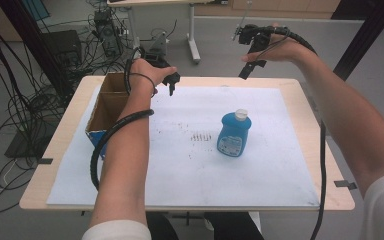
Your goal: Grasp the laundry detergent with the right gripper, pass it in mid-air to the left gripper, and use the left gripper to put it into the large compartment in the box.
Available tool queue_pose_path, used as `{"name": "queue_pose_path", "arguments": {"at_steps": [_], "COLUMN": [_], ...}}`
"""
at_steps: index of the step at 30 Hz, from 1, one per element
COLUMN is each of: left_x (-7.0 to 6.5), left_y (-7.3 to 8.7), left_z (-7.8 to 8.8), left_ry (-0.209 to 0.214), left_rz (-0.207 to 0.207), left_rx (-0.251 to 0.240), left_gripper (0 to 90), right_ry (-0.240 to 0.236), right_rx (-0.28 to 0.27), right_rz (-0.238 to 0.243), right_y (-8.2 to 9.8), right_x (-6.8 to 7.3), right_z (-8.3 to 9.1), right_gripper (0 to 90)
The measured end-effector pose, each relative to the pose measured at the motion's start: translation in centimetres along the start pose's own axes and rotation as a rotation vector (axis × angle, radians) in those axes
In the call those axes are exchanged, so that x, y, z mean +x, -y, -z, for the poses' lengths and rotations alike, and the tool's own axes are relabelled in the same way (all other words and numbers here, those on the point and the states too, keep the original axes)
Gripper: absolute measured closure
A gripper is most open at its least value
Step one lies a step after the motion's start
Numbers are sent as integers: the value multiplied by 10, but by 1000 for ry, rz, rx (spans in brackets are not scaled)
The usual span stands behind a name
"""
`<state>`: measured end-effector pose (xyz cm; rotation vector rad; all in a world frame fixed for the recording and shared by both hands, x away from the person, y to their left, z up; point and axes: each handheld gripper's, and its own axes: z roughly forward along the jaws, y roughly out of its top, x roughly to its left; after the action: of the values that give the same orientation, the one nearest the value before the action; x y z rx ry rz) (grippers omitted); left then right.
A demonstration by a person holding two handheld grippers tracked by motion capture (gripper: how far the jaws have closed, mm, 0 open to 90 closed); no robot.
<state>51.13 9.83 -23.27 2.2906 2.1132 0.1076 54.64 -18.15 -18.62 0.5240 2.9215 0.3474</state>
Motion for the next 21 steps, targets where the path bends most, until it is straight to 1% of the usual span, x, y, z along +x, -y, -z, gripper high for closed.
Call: {"name": "queue_pose_path", "arguments": {"at_steps": [10,15,21], "left_x": [2,2,1], "left_y": [1,1,2], "left_z": [2,2,5], "left_ry": [-2,-5,-8], "left_rz": [8,3,-1], "left_rx": [-5,-3,-7], "left_gripper": [62,62,62], "right_ry": [0,1,4], "right_rx": [1,-4,-8], "right_rz": [3,7,1], "right_y": [0,2,8], "right_x": [0,1,3], "right_z": [1,3,9], "right_gripper": [93,93,91]}}
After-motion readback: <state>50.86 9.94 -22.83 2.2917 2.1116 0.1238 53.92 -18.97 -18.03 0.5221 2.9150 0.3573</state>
